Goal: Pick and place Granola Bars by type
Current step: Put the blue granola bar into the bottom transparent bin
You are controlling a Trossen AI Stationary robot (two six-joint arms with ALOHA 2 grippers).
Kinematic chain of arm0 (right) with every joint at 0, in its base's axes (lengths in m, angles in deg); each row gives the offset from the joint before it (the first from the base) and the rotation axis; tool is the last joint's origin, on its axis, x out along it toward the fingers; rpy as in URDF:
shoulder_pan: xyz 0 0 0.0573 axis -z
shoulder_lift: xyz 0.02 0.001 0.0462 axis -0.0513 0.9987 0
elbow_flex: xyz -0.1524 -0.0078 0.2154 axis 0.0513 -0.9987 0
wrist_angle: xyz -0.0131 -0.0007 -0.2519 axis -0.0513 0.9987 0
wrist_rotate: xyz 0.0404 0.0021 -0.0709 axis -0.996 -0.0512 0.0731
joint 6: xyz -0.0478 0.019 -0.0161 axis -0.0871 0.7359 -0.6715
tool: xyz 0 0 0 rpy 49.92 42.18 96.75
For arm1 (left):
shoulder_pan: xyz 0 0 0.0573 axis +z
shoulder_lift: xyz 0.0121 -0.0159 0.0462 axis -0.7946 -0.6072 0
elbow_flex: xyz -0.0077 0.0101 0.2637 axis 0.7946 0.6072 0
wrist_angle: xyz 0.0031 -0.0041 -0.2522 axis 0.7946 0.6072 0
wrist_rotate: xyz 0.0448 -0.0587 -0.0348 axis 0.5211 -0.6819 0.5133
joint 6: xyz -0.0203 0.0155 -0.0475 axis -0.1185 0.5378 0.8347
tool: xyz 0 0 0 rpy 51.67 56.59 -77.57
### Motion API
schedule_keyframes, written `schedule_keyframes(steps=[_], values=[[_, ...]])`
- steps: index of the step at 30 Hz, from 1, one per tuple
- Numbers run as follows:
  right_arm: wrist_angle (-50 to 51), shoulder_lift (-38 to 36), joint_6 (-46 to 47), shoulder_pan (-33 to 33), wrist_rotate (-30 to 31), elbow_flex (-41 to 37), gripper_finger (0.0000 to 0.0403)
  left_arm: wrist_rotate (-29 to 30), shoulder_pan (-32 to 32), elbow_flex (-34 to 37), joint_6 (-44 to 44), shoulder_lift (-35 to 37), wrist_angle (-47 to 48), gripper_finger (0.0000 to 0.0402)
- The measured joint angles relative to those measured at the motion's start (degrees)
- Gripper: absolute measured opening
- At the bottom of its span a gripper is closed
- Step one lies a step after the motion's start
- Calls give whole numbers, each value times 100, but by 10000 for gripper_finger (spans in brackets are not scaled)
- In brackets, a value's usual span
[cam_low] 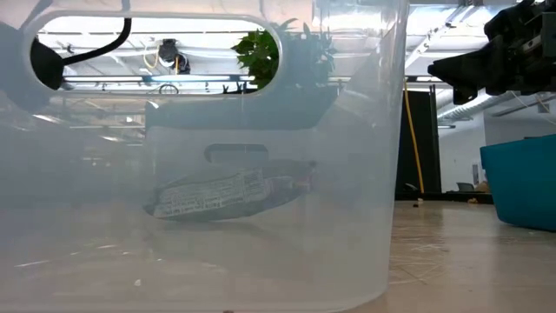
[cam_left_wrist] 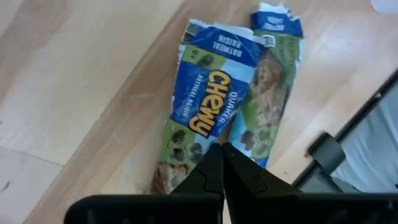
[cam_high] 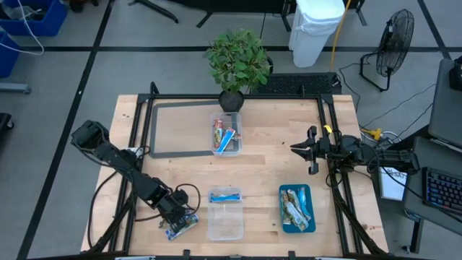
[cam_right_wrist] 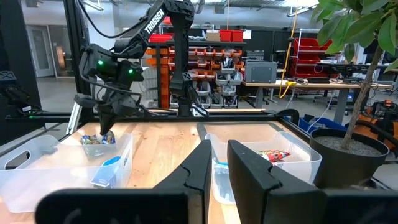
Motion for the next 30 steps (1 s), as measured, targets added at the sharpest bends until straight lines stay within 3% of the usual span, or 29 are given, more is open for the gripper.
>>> schedule_keyframes(steps=[12, 24, 30], values=[[0, 0, 0, 0, -2, -1, 43, 27, 107, -2, -64, -334, 527, 7], [0, 0, 0, 0, 0, 0, 43, 634, 920, -4, -1818, -331, 1017, 3], [0, 0, 0, 1, -1, -1, 45, 1205, 1472, -5, -2783, -331, 1072, 4]])
